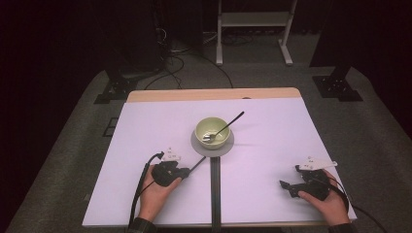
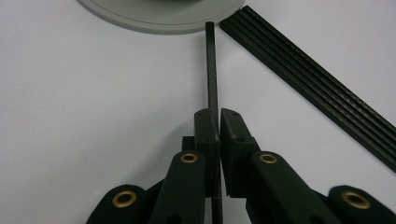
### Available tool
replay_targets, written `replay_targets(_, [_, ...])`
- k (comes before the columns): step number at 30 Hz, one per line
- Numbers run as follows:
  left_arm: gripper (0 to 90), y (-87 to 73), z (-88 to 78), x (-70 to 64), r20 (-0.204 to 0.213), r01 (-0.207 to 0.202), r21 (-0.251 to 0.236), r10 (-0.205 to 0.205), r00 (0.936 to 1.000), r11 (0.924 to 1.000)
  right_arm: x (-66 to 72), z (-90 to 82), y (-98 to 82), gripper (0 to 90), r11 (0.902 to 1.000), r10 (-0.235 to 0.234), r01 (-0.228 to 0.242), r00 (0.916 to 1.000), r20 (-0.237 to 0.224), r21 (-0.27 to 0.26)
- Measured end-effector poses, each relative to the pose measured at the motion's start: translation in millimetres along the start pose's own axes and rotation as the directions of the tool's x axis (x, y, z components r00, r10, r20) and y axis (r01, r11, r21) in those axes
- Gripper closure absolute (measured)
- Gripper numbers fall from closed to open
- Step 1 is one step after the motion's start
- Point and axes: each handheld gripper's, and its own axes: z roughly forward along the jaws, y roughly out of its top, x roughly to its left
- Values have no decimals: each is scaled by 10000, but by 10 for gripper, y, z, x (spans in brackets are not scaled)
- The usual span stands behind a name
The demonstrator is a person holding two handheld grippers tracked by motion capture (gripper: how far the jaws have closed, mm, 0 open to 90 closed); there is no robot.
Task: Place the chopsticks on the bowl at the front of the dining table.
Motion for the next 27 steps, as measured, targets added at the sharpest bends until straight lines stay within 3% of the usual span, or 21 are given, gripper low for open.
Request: replay_targets(27, [864, 115, -261, 26, 46, 236, -669, -233, 9997, 9975, 0, 0, 0, 122, 10000, 1, -1, 10000, -2, 0])
